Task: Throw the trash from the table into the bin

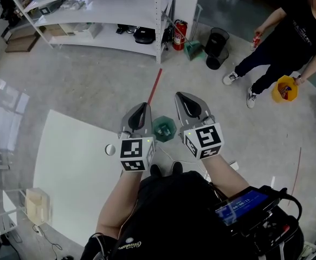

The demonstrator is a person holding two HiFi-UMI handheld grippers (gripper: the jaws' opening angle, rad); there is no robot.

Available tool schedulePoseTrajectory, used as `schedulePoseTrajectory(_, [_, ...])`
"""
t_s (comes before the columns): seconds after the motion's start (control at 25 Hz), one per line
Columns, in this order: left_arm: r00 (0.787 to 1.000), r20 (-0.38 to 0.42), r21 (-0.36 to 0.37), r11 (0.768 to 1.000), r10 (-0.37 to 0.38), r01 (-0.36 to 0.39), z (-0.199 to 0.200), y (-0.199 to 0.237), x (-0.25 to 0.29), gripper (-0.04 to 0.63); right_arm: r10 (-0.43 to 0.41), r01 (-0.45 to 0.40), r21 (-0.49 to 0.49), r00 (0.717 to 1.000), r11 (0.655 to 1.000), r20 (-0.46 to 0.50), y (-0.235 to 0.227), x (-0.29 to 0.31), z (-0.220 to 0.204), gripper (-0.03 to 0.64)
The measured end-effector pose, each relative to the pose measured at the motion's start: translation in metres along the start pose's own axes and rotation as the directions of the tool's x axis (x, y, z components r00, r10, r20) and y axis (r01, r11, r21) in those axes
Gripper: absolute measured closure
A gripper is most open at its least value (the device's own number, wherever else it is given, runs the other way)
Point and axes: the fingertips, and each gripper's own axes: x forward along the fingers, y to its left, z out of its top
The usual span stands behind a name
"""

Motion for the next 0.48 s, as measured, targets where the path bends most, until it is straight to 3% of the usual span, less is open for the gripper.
schedulePoseTrajectory(0.48, [1.0,0.004,0.008,1.0,0.003,-0.003,-0.0027,0.0063,0.0071,0.588,-0.001,0.002,0.018,1.0,1.0,-0.02,-0.0008,0.0059,-0.0107,0.618])
